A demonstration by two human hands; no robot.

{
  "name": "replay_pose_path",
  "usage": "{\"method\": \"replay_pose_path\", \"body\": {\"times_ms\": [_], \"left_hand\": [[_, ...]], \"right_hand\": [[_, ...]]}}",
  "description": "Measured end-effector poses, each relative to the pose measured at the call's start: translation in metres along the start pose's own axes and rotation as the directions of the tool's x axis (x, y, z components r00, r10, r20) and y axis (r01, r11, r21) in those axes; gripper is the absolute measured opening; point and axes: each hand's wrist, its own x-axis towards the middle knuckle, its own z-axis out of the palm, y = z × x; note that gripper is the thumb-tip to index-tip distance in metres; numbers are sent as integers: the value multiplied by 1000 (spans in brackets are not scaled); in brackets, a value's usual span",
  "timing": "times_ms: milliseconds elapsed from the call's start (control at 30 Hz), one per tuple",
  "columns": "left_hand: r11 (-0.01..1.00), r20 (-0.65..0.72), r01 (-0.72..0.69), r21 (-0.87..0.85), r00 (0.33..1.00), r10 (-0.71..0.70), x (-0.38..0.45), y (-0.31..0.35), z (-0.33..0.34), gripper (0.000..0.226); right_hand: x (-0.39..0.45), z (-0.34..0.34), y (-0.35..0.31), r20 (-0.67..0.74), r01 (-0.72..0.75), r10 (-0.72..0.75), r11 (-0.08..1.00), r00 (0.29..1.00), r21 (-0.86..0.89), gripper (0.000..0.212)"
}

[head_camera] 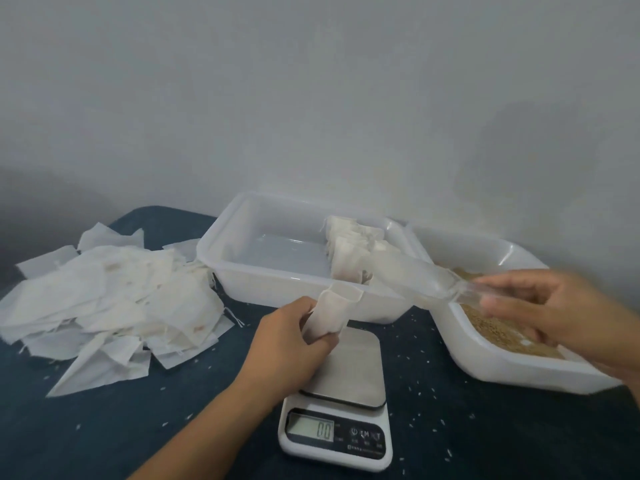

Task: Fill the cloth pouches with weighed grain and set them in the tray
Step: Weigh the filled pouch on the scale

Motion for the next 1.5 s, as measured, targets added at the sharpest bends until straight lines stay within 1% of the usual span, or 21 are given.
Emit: {"method": "replay_pose_path", "body": {"times_ms": [67, 133, 267, 333, 400, 500, 567, 700, 767, 833, 967, 1033, 1067, 1167, 1267, 1333, 1367, 1433, 1500], "left_hand": [[1000, 2, 1, 4, 1000, -1, 0, -1, 0, 23], [1000, 1, 7, 17, 1000, -7, 0, -1, -1, 21], [999, 3, -14, 40, 1000, 14, 0, -1, -1, 24], [998, 14, -27, 57, 1000, 27, -1, -1, 0, 26], [997, 27, -43, 67, 999, 41, -1, -1, 0, 24], [996, 35, -51, 67, 998, 49, -2, -1, 1, 16], [997, 34, -53, 64, 998, 50, -3, -1, 2, 16], [998, 34, -48, 48, 998, 47, -3, -2, 3, 16], [998, 34, -44, 49, 999, 42, -2, -2, 2, 15], [998, 36, -44, 55, 998, 42, -2, -2, 3, 14], [997, 47, -49, 56, 998, 47, -2, -1, 3, 13], [998, 48, -47, 42, 998, 45, -2, -1, 2, 13], [999, 45, -43, 28, 998, 41, -2, -1, 2, 13], [1000, 39, -29, -3, 999, 29, -2, -1, 0, 13], [1000, 36, -23, -17, 999, 23, -1, -1, 0, 15], [999, 40, -14, -30, 999, 15, -1, -1, 0, 17], [999, 44, -9, -38, 999, 11, -1, -1, 0, 18], [998, 56, -11, -66, 998, 15, -1, -1, 1, 18], [996, 72, -22, -92, 997, 28, -1, -1, 1, 19]], "right_hand": [[-7, -2, -16, 63, 21, -17, 998, 998, -60, 33], [-11, -7, -30, 84, 54, -45, 993, 995, -108, 29], [-14, -16, -49, 121, 102, -74, 965, 990, -241, 31], [-11, -18, -57, 127, 107, -72, 950, 989, -293, 29], [-7, -18, -64, 150, 107, -57, 932, 987, -348, 28], [-1, -21, -71, 182, 134, -47, 858, 982, -497, 34], [3, -22, -77, 183, 171, -78, 800, 980, -575, 37], [6, -20, -91, 219, 258, -150, 720, 964, -644, 38], [7, -21, -97, 236, 294, -180, 674, 955, -678, 35], [9, -22, -100, 232, 301, -192, 646, 954, -701, 33], [10, -25, -101, 178, 263, -196, 626, 964, -734, 34], [8, -30, -99, 148, 240, -198, 604, 969, -760, 38], [7, -33, -95, 123, 218, -194, 612, 973, -760, 42], [2, -42, -75, 85, 178, -167, 697, 982, -694, 55], [-5, -36, -50, 75, 113, -86, 847, 993, -520, 63], [-4, -19, -28, 87, 67, -39, 934, 995, -350, 60], [-2, -7, -14, 86, 49, -27, 961, 996, -271, 57], [3, 25, 7, 87, 48, -37, 991, 996, -125, 52], [12, 60, 21, 94, 67, -67, 998, 993, -4, 45]]}}
